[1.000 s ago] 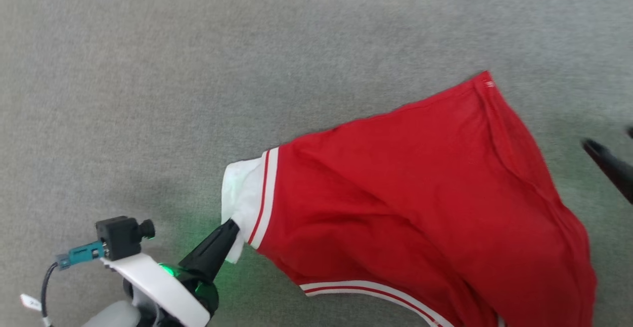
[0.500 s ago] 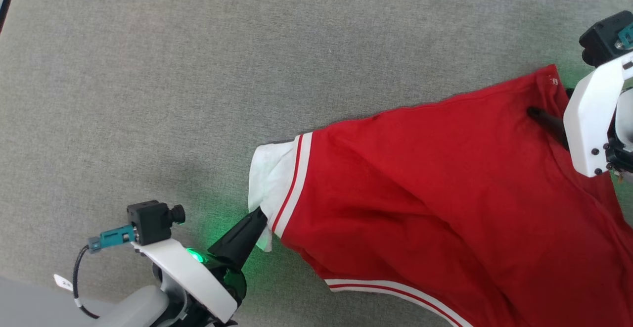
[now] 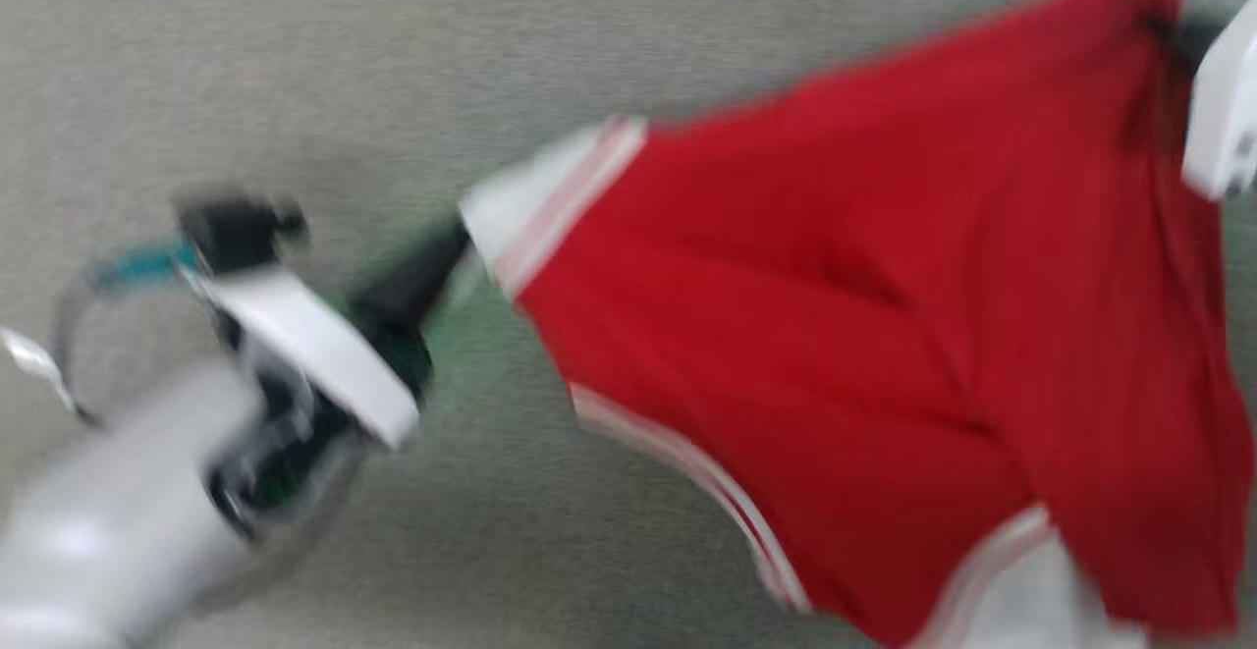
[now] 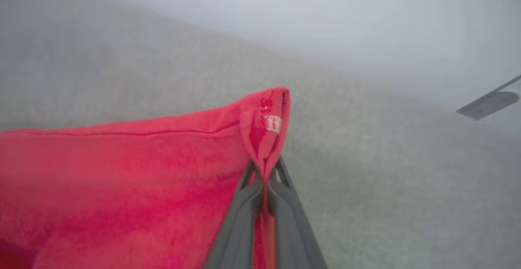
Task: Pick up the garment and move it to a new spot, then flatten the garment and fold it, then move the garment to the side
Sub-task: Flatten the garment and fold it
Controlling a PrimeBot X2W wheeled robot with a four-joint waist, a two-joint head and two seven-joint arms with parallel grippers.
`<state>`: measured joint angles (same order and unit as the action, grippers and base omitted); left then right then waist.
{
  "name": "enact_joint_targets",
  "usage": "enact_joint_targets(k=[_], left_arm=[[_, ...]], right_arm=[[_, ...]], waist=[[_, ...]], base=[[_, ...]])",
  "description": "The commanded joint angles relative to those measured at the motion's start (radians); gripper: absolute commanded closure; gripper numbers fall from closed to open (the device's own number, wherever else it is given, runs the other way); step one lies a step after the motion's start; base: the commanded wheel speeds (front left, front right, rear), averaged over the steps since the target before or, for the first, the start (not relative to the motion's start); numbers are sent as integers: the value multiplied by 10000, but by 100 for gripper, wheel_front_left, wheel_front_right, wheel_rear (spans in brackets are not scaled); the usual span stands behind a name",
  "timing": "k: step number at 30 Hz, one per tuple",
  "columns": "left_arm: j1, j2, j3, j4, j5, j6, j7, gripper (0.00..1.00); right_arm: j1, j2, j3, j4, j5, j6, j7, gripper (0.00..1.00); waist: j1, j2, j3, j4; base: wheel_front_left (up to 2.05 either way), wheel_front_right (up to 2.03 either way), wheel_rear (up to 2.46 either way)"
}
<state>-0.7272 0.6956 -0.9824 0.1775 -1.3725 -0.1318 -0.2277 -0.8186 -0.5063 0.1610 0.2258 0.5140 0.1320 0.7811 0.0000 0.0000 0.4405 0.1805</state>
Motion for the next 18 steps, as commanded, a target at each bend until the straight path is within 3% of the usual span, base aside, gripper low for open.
enact_joint_targets(k=[1, 10, 18], left_arm=[[-384, 115, 107, 73, -22, 27, 47, 100], [-4964, 566, 1669, 2139, -919, 27, 481, 100], [-8874, 223, 2424, 4574, -14, 41, -67, 100]], right_arm=[[-278, 172, -141, 139, -109, -26, -208, 100], [-4037, 1572, -1344, 2071, -1641, -29, -2242, 100], [-6366, 1740, -2031, 3397, -2758, -52, -4065, 100]], waist=[[0, 0, 29, -325], [0, 0, 757, -1657], [0, 0, 878, -2032]], base=[[0, 0, 0], [0, 0, 0], [0, 0, 0]])
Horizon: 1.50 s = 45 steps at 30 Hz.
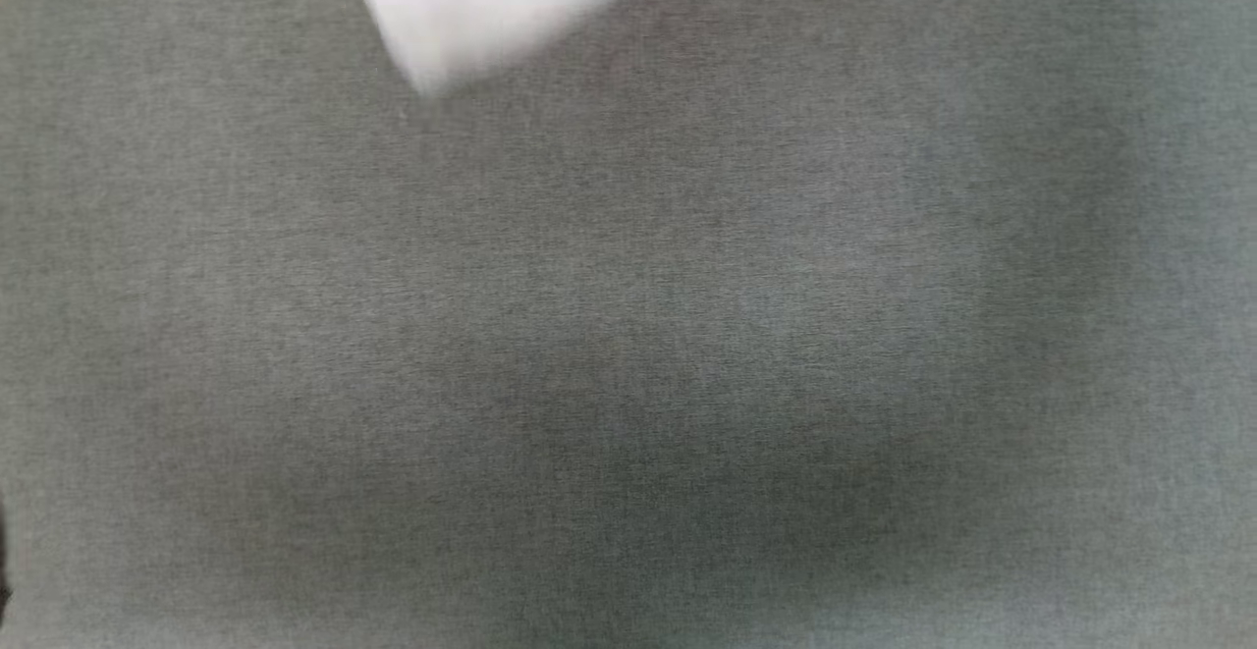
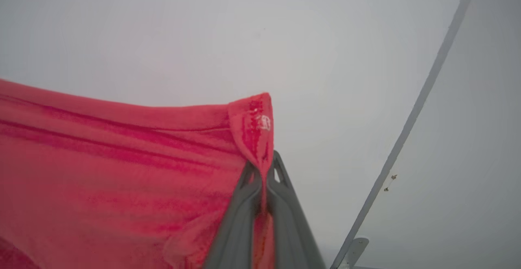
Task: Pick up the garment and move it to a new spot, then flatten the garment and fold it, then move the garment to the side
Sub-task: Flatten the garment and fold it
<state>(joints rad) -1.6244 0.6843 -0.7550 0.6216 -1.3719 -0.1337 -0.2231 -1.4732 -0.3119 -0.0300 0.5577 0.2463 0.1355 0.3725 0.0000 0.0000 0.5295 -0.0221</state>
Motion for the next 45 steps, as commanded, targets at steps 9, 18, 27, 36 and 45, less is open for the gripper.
enact_joint_targets(k=[9, 18, 27, 36, 45], left_arm=[[1738, -167, -42, -580, -1080, 54, -345, 100], [7838, -33, -78, -3805, -1822, 47, -434, 100], [11948, 363, 288, -6209, -1059, 47, -433, 100], [15537, 946, 1321, -8477, -470, 47, -433, 100], [15576, 1512, 1492, -9343, 50, 47, -412, 100]], right_arm=[[1343, -85, 414, 1164, 467, -82, -578, 100], [5451, -683, 1341, 373, 2119, -73, -599, 100], [9944, -1295, 959, -2238, 3534, -71, 17, 100], [13949, -1071, -633, -5925, 3662, -72, 1611, 100], [14728, -328, -1459, -7756, 3463, -62, 2353, 100]], waist=[[0, 0, -492, -17], [0, 0, -1039, 294], [0, 0, -1649, 616], [0, 0, -1922, 604], [0, 0, -1835, 447]], base=[[0, 0, 0], [0, 0, 0], [0, 0, 0], [0, 0, 0], [0, 0, 0]])
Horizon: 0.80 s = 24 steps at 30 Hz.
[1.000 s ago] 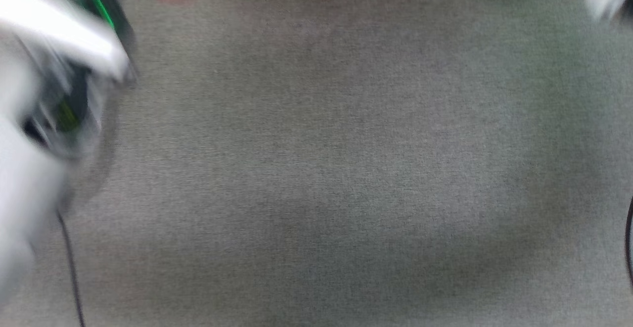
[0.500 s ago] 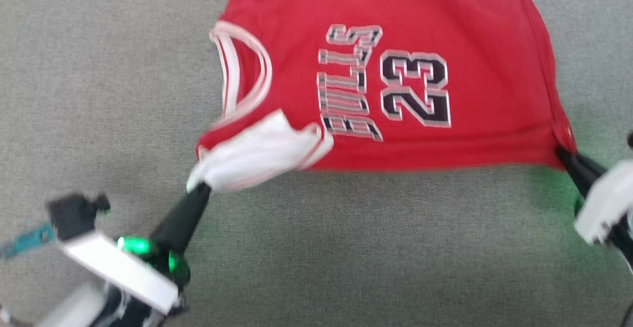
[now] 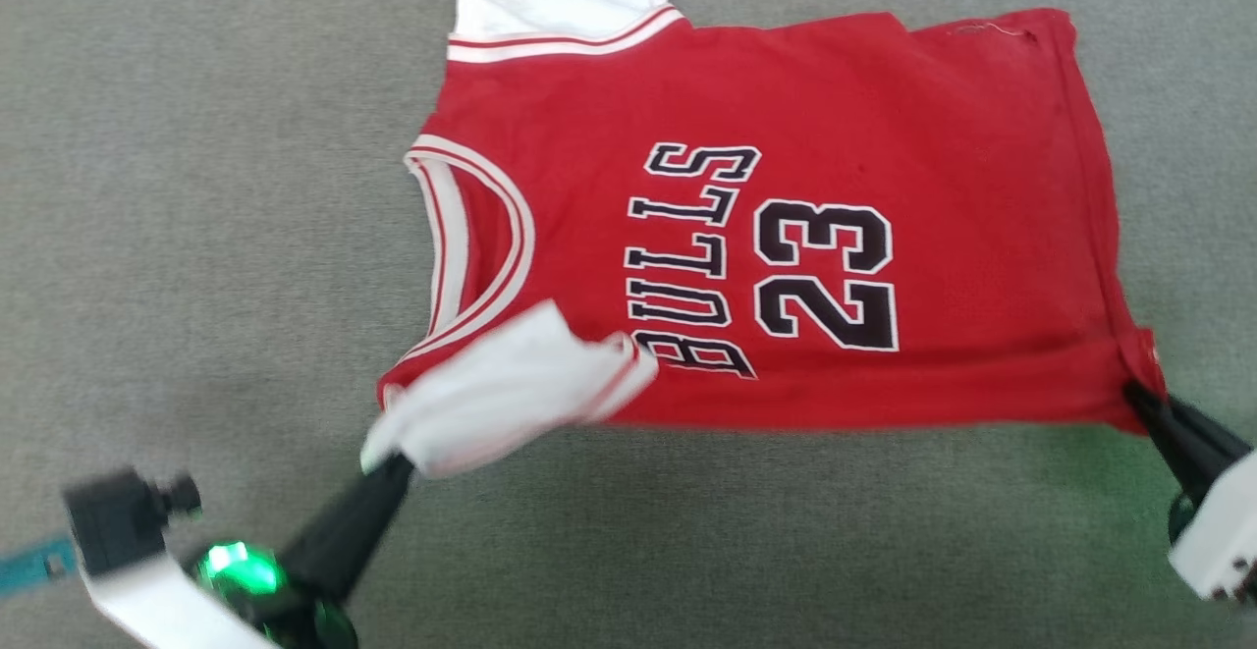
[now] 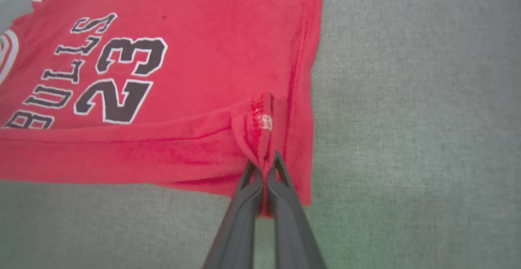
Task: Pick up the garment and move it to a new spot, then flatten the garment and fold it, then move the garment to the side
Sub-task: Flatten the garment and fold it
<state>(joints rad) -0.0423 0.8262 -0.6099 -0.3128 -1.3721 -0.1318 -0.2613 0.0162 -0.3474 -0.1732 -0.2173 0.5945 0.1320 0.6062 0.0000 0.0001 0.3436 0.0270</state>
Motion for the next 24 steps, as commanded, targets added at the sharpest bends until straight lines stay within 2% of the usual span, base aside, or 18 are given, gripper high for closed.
enact_joint_targets(k=[1, 5, 12, 19, 24], left_arm=[[-504, 147, -22, 38, 77, 27, 39, 100], [-1966, 107, -175, 377, -261, 27, 454, 100], [-4215, -112, -375, 1835, -998, 27, 1243, 100], [-5144, -440, -624, 3233, -1358, 28, 1355, 100], [-5534, -602, -978, 3924, -1201, 28, 1425, 100]], right_arm=[[-380, 86, 27, 17, -21, -26, 25, 100], [-1364, 181, 228, 526, -124, -26, -200, 100], [-3012, 258, 825, 1795, -330, -26, -558, 100], [-3874, 435, 1382, 2984, -388, -25, -1321, 100], [-4059, 498, 1689, 3550, -426, -26, -1718, 100]], waist=[[0, -1, 71, -122], [0, -1, 266, -337], [0, -1, 840, -690], [0, -1, 1464, -868], [0, -1, 1635, -879]], base=[[0, 0, 0], [0, 0, 0], [0, 0, 0], [0, 0, 0], [0, 0, 0]])
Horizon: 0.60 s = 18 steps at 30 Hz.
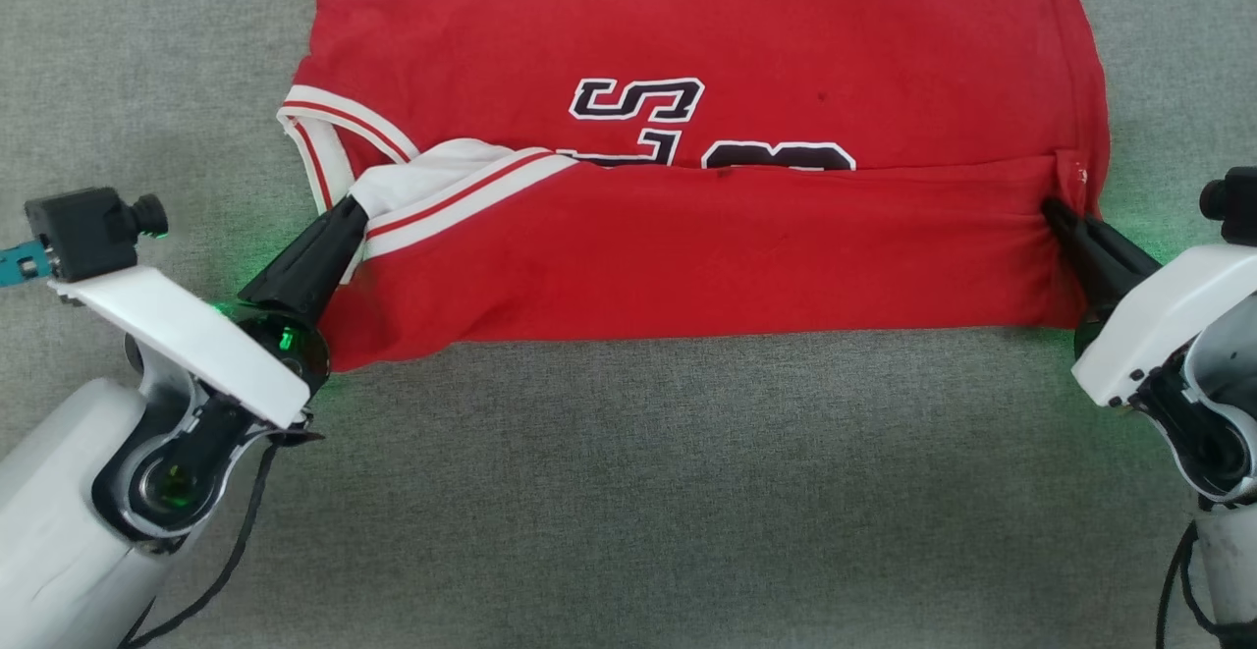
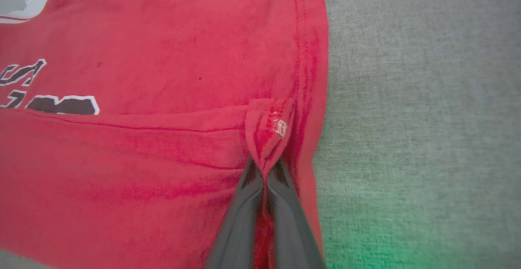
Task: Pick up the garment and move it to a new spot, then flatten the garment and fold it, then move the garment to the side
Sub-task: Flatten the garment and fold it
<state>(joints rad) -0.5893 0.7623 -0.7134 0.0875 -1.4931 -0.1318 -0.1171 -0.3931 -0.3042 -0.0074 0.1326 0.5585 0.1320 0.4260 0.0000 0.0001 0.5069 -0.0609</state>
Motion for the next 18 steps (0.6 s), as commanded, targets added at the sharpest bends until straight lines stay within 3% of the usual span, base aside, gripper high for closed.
enact_joint_targets(k=[1, 2, 3, 4, 5, 6, 9, 13, 18], left_arm=[[-150, 1, -40, 69, 65, 28, -25, 100], [-223, -19, -121, 256, 122, 28, -75, 100], [-273, -19, -227, 388, 199, 28, -94, 87], [-338, 14, -359, 458, 301, 28, -102, 65], [-419, 92, -448, 537, 420, 28, -169, 6], [-504, 219, -537, 578, 540, 28, -204, 0], [-882, 678, -850, 502, 1119, 28, -407, 0], [-1508, 1723, -1282, 347, 2266, 28, -381, 0], [-2038, 2677, -1860, -160, 2535, 28, 1136, 0]], right_arm=[[27, 82, 62, 163, -52, -26, -17, 100], [0, 107, 66, 293, -28, -28, -165, 100], [-31, 111, 93, 402, -39, -28, -280, 100], [-69, 104, 157, 506, -66, -28, -383, 80], [-77, 101, 184, 618, -103, -28, -529, 50], [-81, 102, 159, 701, -121, -28, -682, 0], [-26, 21, 139, 792, -275, -28, -1075, 0], [60, 21, 85, 584, -353, -22, -1339, 0], [143, 101, 115, 299, -395, -19, -1397, 0]], waist=[[0, -1, 11, 12], [0, -1, 2, 14], [0, -1, -23, 7], [0, -1, -71, -5], [0, -1, -138, -8], [0, -1, -209, -8], [0, -1, -476, 17], [0, -1, -744, 22], [0, -1, -1039, -3]], base=[[0, 0, 0], [0, 0, 0], [0, 0, 0], [0, 0, 0], [0, 0, 0], [0, 0, 0], [0, 0, 0], [0, 0, 0], [0, 0, 0]])
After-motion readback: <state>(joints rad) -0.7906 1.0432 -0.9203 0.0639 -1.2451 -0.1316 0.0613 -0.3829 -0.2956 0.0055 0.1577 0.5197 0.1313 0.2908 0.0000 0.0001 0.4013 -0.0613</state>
